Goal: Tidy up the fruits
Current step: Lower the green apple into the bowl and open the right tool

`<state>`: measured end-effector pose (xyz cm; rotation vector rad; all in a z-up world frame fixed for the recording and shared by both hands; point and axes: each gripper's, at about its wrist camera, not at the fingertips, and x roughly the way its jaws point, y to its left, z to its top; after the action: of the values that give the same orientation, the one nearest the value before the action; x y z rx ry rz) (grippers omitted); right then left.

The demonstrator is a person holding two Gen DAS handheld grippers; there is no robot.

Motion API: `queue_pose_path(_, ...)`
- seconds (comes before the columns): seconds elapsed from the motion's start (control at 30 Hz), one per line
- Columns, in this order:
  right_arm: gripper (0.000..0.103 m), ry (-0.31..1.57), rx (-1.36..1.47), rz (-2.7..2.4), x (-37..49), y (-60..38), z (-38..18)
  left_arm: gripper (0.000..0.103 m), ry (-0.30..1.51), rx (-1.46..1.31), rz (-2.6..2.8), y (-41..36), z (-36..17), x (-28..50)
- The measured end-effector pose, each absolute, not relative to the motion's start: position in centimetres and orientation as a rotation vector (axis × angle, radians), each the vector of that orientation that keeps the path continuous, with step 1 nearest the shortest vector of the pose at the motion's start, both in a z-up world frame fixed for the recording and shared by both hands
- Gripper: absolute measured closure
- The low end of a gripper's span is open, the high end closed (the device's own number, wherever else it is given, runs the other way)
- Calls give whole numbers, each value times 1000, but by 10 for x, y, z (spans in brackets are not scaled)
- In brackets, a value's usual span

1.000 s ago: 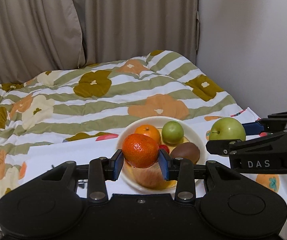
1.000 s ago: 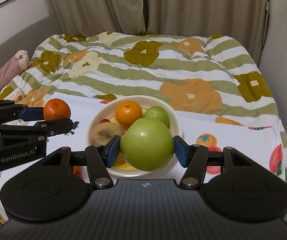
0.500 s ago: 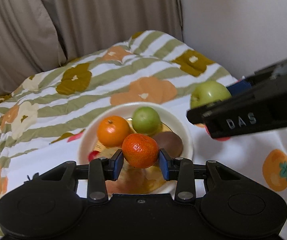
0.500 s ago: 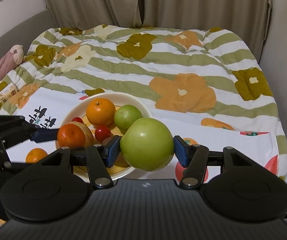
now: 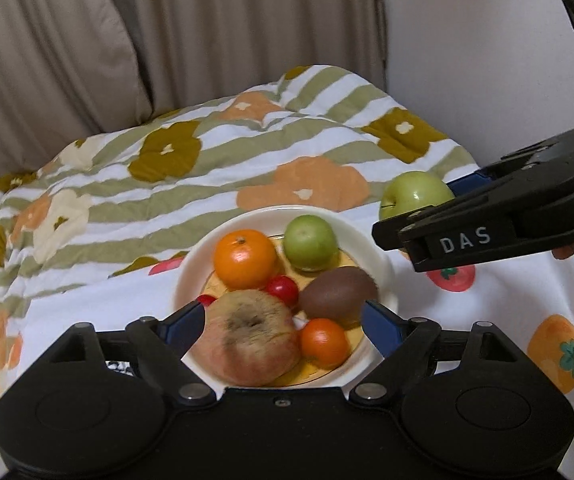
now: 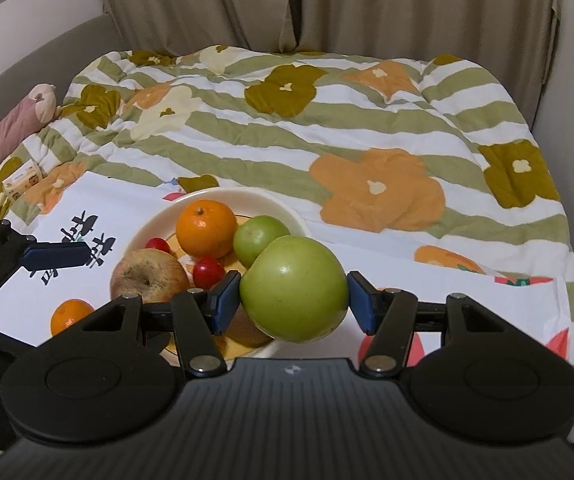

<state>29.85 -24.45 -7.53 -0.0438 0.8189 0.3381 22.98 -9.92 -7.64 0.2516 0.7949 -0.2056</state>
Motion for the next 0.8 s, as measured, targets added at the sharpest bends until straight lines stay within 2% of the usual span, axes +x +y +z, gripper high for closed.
queue_pose_path(0.8,31,847,-66,442,336,-173,-100,15,835,151,-56,-36,-77,212)
